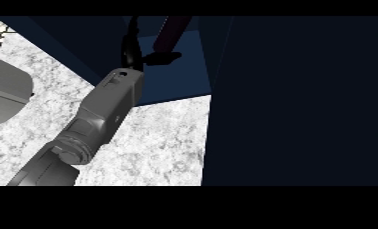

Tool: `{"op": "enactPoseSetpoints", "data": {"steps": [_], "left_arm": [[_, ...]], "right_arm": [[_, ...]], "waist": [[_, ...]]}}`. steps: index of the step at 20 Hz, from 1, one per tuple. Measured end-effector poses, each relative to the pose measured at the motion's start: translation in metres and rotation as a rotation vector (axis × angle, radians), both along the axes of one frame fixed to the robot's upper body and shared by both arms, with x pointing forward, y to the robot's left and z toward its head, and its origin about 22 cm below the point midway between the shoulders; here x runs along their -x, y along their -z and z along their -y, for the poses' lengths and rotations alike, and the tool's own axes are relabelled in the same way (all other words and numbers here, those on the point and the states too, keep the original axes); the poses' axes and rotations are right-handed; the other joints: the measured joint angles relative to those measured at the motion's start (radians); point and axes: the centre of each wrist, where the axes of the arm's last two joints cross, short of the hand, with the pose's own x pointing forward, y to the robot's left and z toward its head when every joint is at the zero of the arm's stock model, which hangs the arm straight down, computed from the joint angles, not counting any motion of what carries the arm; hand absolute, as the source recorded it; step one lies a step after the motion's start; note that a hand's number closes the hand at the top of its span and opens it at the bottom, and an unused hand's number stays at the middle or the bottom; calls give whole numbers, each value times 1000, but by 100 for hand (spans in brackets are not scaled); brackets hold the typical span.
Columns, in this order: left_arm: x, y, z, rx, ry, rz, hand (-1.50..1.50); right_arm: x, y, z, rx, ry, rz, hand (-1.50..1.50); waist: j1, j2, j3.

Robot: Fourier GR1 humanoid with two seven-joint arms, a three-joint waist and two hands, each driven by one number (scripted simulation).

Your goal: Pick up the wine, place it into the cabinet and close the cabinet

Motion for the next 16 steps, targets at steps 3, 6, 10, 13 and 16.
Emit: {"op": "enactPoseSetpoints", "data": {"steps": [3, 6, 10, 13, 16], "left_arm": [[0, 0, 5, 20, 90, 6, -150], [0, -3, 12, 86, 206, 39, -150], [0, -9, 25, 212, 356, 120, -150], [0, -13, 34, 320, 435, 178, -150], [2, -15, 44, 397, 509, 208, -150]], "right_arm": [[0, -1, 0, -10, 4, -3, -150], [0, 0, 2, -14, 15, -12, -150], [0, -2, 2, -17, 28, -20, -150], [1, -1, 4, -21, 40, -34, -150], [1, 0, 6, -17, 62, -48, -150]], "waist": [[10, -3, -2], [28, -11, -2], [54, -22, 0], [72, -31, 2], [96, -43, 4]]}}
